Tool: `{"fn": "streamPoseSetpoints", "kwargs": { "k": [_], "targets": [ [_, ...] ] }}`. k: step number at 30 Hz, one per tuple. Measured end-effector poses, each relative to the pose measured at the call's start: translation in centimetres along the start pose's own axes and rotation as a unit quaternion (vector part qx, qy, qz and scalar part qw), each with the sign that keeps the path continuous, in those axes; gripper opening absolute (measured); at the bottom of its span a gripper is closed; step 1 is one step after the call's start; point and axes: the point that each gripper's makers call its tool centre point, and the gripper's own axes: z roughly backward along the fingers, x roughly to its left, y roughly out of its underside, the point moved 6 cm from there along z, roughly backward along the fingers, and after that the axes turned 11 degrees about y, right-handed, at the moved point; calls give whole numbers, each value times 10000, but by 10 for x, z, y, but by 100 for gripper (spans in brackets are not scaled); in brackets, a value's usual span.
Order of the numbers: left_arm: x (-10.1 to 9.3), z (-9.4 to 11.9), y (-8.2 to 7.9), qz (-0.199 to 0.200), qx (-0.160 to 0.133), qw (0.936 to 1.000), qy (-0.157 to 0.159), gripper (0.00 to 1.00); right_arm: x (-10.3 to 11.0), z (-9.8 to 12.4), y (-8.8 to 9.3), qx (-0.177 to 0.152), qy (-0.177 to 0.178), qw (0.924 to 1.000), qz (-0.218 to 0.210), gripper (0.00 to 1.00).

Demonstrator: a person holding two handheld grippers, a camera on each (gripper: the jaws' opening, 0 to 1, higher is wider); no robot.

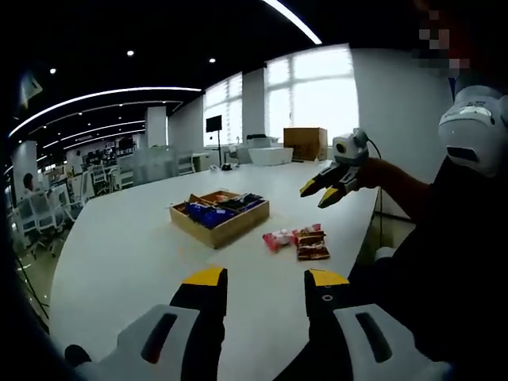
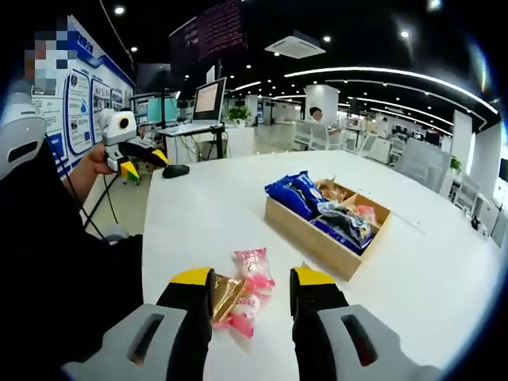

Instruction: Pick up the scattered marshmallows, QQ candies, Oreo cookies, and mixed nuts on the table and sort them into separate containers

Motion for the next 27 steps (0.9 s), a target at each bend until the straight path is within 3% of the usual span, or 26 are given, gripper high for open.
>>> {"fn": "streamPoseSetpoints", "kwargs": {
  "k": [27],
  "targets": [
    [-1,-1,1,29,95,9999,67,44,0,-43,-1,356,-123,9988,324,37]
  ]
}}
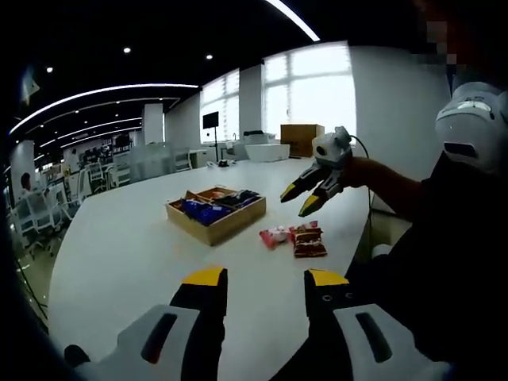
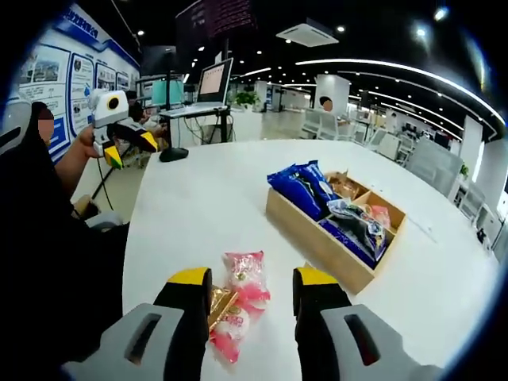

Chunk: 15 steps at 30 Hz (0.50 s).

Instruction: Pick up the scattered marshmallows, QQ candies, Oreo cookies, and mixed nuts on the table and sort them into separate containers

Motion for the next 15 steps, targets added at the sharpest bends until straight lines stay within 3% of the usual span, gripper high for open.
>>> {"fn": "streamPoseSetpoints", "kwargs": {
  "k": [15],
  "targets": [
    [-1,0,3,37,34,10000,28,43,7,-26,2,225,-104,9996,117,37]
  ]
}}
